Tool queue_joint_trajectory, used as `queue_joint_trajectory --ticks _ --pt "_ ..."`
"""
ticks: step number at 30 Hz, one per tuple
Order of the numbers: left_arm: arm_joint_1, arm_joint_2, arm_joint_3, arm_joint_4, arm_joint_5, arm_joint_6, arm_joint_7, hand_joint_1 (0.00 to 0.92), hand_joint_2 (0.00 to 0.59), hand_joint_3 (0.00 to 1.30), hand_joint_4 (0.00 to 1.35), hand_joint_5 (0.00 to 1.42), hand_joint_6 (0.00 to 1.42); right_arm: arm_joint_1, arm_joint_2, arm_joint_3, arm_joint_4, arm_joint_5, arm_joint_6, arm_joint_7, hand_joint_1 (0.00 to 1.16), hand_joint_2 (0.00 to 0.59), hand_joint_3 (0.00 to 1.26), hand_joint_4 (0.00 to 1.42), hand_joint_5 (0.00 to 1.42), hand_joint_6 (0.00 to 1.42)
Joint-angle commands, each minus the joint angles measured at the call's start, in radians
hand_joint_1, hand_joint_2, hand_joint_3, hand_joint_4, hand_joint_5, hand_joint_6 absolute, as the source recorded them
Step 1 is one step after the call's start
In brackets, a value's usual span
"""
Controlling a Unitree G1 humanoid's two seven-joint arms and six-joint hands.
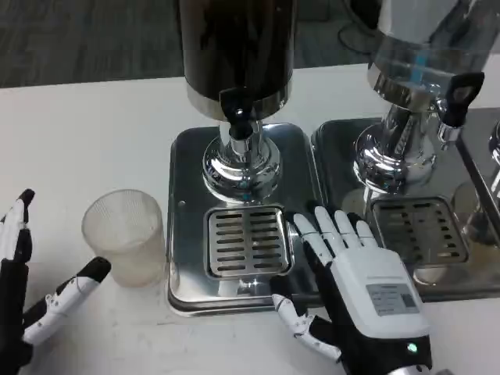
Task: Grasp the cup under the faucet to collect the drink, then remove the cup.
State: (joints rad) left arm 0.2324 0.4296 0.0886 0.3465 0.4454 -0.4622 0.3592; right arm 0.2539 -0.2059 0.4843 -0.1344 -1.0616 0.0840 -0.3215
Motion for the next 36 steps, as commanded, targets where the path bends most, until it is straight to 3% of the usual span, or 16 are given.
queue_joint_trajectory --ticks 1,12,16,30,32,36 --pt "-0.010 0.001 -0.010 0.041 0.030 -0.040 0.060 0.000 0.000 0.00 0.00 0.00 0.00 -0.009 0.000 -0.002 0.003 0.011 -0.001 -0.005 0.18 0.404 0.10 0.00 0.00 0.00" --pt "-0.117 0.000 -0.056 0.191 0.063 -0.075 0.133 0.022 0.000 0.00 0.00 0.03 0.00 -0.029 -0.003 -0.002 0.014 0.039 0.000 0.014 0.18 0.403 0.12 0.00 0.00 0.00" --pt "-0.186 -0.028 -0.076 0.282 0.060 -0.096 0.179 0.050 0.000 0.00 0.00 0.05 0.00 -0.028 -0.003 0.002 0.014 0.036 0.004 0.018 0.18 0.403 0.12 0.00 0.00 0.00" --pt "-0.212 0.005 -0.142 0.343 0.113 -0.135 0.220 0.001 0.000 0.00 0.00 0.06 0.00 -0.031 0.003 -0.001 0.017 0.048 0.015 0.022 0.18 0.403 0.17 0.00 0.00 0.00" --pt "-0.225 -0.006 -0.141 0.370 0.088 -0.132 0.206 0.083 0.000 0.00 0.00 0.09 0.00 -0.037 0.002 -0.001 0.019 0.051 0.012 0.027 0.18 0.403 0.18 0.00 0.00 0.00" --pt "-0.253 -0.028 -0.144 0.417 0.052 -0.139 0.197 0.129 0.000 0.00 0.00 0.14 0.01 -0.035 0.001 -0.006 0.019 0.067 -0.010 0.002 0.16 0.371 0.15 0.00 0.00 0.00"
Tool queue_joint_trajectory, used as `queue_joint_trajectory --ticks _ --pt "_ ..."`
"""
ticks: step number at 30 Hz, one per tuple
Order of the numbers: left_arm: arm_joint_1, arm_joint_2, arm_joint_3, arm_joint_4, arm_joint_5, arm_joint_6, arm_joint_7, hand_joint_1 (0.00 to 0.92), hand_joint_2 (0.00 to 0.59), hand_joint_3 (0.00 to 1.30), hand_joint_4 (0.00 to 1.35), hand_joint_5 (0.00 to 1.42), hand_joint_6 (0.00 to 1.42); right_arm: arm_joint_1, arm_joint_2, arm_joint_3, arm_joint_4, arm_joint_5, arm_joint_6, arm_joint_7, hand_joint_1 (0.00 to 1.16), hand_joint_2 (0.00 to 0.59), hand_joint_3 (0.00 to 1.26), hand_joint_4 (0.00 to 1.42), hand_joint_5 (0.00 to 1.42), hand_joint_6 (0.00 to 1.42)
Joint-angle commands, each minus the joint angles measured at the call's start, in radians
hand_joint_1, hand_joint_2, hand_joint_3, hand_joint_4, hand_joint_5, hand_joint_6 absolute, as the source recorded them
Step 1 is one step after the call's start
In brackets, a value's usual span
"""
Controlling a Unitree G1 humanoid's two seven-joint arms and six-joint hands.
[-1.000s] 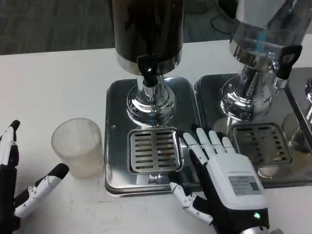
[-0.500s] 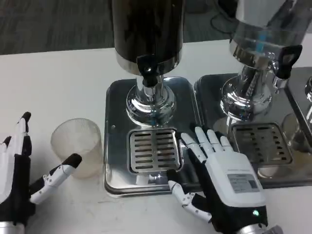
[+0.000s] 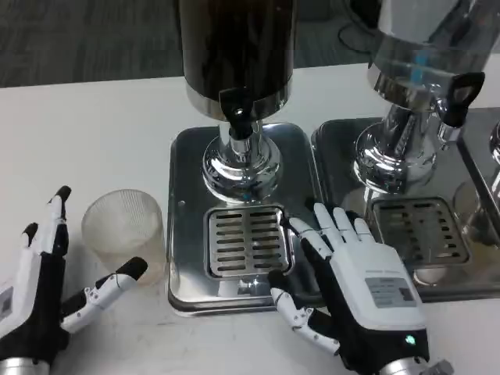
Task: Grasp the cup under the faucet to collect the drink, then remove the cup.
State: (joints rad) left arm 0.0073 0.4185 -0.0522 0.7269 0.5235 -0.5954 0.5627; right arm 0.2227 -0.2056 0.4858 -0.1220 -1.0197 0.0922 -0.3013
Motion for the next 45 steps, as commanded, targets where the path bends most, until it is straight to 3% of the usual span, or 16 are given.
queue_joint_trajectory --ticks 1,5,15,18,24,28,36,40,45 --pt "-0.031 -0.017 -0.006 0.043 -0.029 -0.010 -0.005 0.130 0.000 0.00 0.00 0.14 0.01 -0.003 0.002 -0.003 0.004 0.018 -0.009 -0.013 0.13 0.371 0.14 0.00 0.00 0.00" --pt "-0.044 -0.017 -0.019 0.069 -0.025 -0.024 -0.002 0.131 0.000 0.00 0.00 0.17 0.04 0.004 0.007 0.003 0.005 0.015 0.000 -0.012 0.11 0.352 0.13 0.00 0.00 0.00" --pt "-0.075 -0.005 -0.034 0.112 -0.027 -0.043 -0.010 0.131 0.000 0.00 0.00 0.19 0.07 0.005 0.006 0.006 0.007 0.020 0.000 -0.009 0.09 0.359 0.17 0.00 0.00 0.00" --pt "-0.091 0.000 -0.041 0.136 -0.025 -0.045 -0.009 0.131 0.000 0.00 0.00 0.20 0.08 0.011 0.003 0.005 0.002 0.020 0.000 -0.017 0.10 0.369 0.12 0.00 0.00 0.01" --pt "-0.120 0.001 -0.048 0.163 -0.023 -0.062 0.006 0.163 0.000 0.00 0.00 0.25 0.14 0.020 0.007 0.006 -0.001 0.020 0.010 -0.016 0.11 0.371 0.13 0.00 0.00 0.02" --pt "-0.129 -0.006 -0.051 0.178 -0.022 -0.078 0.016 0.192 0.005 0.00 0.03 0.33 0.27 0.021 0.011 0.005 -0.004 0.022 0.016 -0.011 0.12 0.371 0.16 0.00 0.00 0.03" --pt "-0.148 -0.003 -0.071 0.208 0.003 -0.100 0.058 0.310 0.044 0.19 0.34 0.66 0.85 0.008 0.012 0.006 -0.001 0.029 0.030 0.017 0.11 0.376 0.12 0.00 0.00 0.05" --pt "-0.147 -0.001 -0.080 0.210 0.015 -0.103 0.099 0.275 0.048 0.26 0.45 0.75 0.95 0.004 0.012 0.002 0.001 0.037 0.028 0.024 0.10 0.376 0.12 0.00 0.00 0.07" --pt "-0.142 0.003 -0.092 0.207 0.030 -0.103 0.151 0.306 0.063 0.32 0.52 0.82 1.03 0.003 0.010 0.002 0.000 0.037 0.026 0.025 0.10 0.376 0.12 0.00 0.00 0.09"
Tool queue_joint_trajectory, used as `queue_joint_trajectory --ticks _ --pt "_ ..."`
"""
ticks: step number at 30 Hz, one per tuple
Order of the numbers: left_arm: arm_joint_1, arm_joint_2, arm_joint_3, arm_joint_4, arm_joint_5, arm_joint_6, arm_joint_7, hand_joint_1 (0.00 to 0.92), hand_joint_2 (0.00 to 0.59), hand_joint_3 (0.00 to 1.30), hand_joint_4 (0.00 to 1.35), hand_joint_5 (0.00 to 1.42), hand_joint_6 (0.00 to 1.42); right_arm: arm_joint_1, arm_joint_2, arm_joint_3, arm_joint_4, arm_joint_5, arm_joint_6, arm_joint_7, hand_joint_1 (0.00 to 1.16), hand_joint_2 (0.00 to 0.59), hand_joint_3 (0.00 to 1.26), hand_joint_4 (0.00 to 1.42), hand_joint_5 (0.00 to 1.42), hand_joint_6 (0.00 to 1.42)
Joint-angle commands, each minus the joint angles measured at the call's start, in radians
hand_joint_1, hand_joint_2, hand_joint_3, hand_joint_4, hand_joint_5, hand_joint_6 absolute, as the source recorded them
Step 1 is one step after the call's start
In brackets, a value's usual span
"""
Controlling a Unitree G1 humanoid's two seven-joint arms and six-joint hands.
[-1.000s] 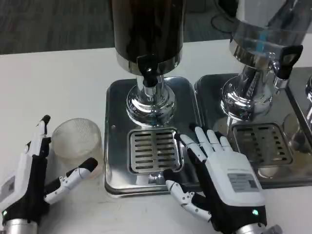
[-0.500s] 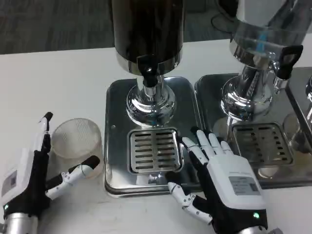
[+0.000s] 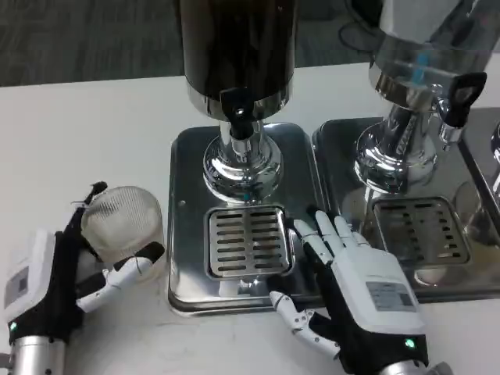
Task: Grasp the cup under the faucet to collect the drink, then remove the cup.
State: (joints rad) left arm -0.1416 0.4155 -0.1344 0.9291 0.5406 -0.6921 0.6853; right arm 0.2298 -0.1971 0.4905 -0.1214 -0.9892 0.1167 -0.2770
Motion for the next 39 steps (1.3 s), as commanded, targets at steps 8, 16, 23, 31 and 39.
queue_joint_trajectory --ticks 8,16,23,31,39 --pt "0.005 0.004 -0.019 0.004 0.035 -0.002 0.073 0.374 0.088 0.43 0.63 0.93 1.15 0.001 0.001 -0.008 -0.005 0.008 0.004 -0.002 0.10 0.376 0.11 0.00 0.00 0.09" --pt "0.018 0.011 -0.036 -0.039 0.122 0.038 0.244 0.382 0.078 0.45 0.63 0.93 1.13 -0.002 -0.003 -0.006 0.000 0.005 -0.008 -0.019 0.10 0.376 0.11 0.00 0.00 0.10" --pt "0.016 0.014 -0.040 -0.050 0.142 0.050 0.314 0.428 0.070 0.47 0.64 0.93 1.12 -0.007 0.000 -0.007 0.007 0.008 -0.007 -0.024 0.12 0.386 0.10 0.00 0.00 0.11" --pt "0.004 0.011 -0.053 -0.049 0.146 0.055 0.319 0.450 0.053 0.47 0.63 0.91 1.12 -0.016 0.001 -0.004 0.013 0.007 -0.005 -0.023 0.13 0.388 0.10 0.00 0.00 0.11" --pt "-0.012 0.013 -0.067 -0.082 0.162 0.052 0.312 0.448 0.048 0.48 0.63 0.91 1.12 -0.017 0.006 -0.004 0.014 0.006 0.001 -0.025 0.14 0.399 0.10 0.00 0.00 0.11"
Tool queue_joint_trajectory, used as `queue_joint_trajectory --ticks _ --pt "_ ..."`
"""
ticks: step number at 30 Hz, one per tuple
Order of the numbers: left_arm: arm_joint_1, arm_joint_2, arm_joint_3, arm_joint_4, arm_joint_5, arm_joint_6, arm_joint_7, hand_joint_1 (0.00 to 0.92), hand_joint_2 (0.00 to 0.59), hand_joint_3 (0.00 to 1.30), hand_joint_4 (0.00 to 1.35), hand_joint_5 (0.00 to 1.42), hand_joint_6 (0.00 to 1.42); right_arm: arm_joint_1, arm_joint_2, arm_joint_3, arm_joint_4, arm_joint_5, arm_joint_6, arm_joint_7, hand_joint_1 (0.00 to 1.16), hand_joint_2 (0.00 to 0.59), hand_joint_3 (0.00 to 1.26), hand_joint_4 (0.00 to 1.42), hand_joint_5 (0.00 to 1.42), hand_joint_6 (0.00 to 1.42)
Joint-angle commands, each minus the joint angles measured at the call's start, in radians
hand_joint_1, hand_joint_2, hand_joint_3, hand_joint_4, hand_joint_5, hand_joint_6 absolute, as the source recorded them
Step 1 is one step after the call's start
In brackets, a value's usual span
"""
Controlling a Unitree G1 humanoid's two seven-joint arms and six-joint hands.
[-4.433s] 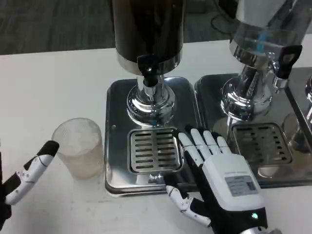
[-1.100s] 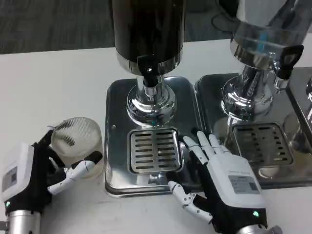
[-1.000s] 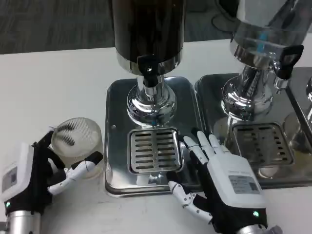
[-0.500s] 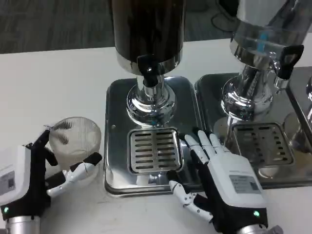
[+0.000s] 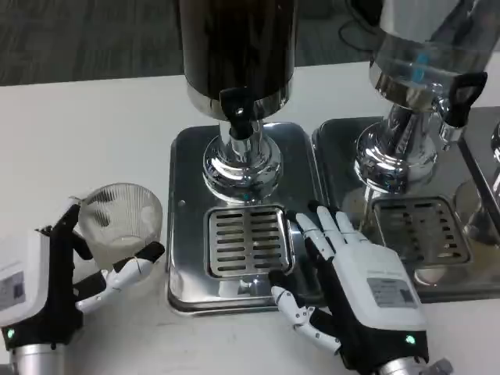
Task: Grasp the cup under the faucet to collect the drink, then remove the cup.
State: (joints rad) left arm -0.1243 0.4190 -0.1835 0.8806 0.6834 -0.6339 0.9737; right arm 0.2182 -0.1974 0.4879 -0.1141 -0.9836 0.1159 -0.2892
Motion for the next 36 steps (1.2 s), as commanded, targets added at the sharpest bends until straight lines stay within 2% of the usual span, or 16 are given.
queue_joint_trajectory --ticks 1,6,15,27,36 --pt "-0.031 0.010 -0.023 -0.036 0.024 -0.005 0.023 0.450 0.046 0.48 0.63 0.91 1.12 -0.005 0.007 -0.001 0.006 -0.001 0.003 -0.014 0.15 0.401 0.10 0.00 0.00 0.11" --pt "-0.054 0.004 -0.043 -0.029 0.033 -0.010 0.011 0.456 0.040 0.48 0.64 0.91 1.10 -0.005 0.013 0.014 0.003 -0.044 0.020 -0.040 0.19 0.406 0.10 0.00 0.00 0.11" --pt "-0.129 -0.024 -0.089 0.020 0.037 0.013 -0.012 0.462 0.037 0.49 0.64 0.90 1.10 -0.004 0.023 0.002 0.006 -0.029 0.016 -0.041 0.22 0.411 0.10 0.00 0.00 0.11" --pt "-0.137 -0.025 -0.104 0.001 0.037 0.003 0.006 0.474 0.031 0.50 0.63 0.90 1.10 -0.007 0.025 -0.005 0.004 -0.020 0.016 -0.034 0.21 0.404 0.10 0.00 0.00 0.11" --pt "-0.164 -0.061 -0.161 0.029 0.051 0.002 -0.017 0.476 0.028 0.50 0.62 0.90 1.10 0.001 0.029 -0.008 0.003 -0.015 0.019 -0.038 0.21 0.404 0.10 0.00 0.00 0.11"
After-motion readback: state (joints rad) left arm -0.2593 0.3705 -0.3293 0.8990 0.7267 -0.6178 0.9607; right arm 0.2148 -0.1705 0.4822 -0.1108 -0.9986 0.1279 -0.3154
